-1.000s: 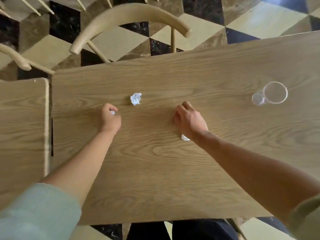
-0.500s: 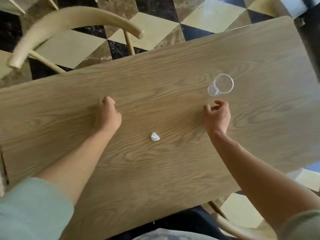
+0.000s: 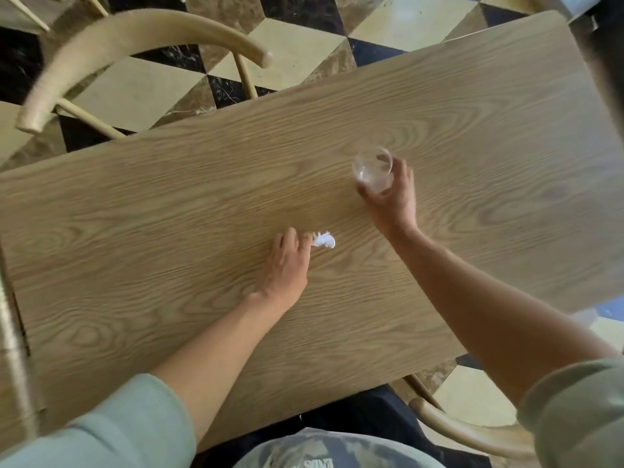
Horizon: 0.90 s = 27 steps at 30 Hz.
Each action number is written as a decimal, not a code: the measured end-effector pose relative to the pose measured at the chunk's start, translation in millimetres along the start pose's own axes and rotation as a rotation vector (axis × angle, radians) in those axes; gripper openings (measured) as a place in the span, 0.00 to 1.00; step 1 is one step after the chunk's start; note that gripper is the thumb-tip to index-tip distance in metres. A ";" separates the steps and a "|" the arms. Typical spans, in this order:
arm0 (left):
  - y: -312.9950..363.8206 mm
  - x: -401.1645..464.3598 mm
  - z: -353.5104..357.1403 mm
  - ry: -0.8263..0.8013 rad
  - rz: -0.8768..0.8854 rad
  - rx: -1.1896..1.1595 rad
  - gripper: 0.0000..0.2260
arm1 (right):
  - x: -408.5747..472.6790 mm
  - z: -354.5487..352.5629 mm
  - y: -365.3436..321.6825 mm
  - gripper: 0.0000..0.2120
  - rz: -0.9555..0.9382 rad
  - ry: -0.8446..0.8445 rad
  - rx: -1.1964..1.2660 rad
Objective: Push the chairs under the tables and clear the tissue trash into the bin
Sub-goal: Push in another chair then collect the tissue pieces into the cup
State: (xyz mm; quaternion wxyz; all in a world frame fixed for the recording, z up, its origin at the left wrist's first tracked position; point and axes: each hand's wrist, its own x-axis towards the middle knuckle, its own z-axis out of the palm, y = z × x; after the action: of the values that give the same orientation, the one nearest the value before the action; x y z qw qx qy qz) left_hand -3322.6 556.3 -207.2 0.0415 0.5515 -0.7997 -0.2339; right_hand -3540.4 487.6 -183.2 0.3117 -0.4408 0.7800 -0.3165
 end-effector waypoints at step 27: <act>5.5 -24.3 -6.5 0.104 -0.404 -0.532 0.13 | -114.0 8.0 10.8 0.31 -0.178 -0.268 -0.475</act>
State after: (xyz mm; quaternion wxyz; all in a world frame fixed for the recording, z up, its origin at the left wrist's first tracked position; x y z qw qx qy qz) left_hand -3315.8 577.6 -194.5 0.1776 0.6797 -0.5820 -0.4096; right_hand -3492.0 591.1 -172.7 0.2710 -0.6060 0.7424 -0.0902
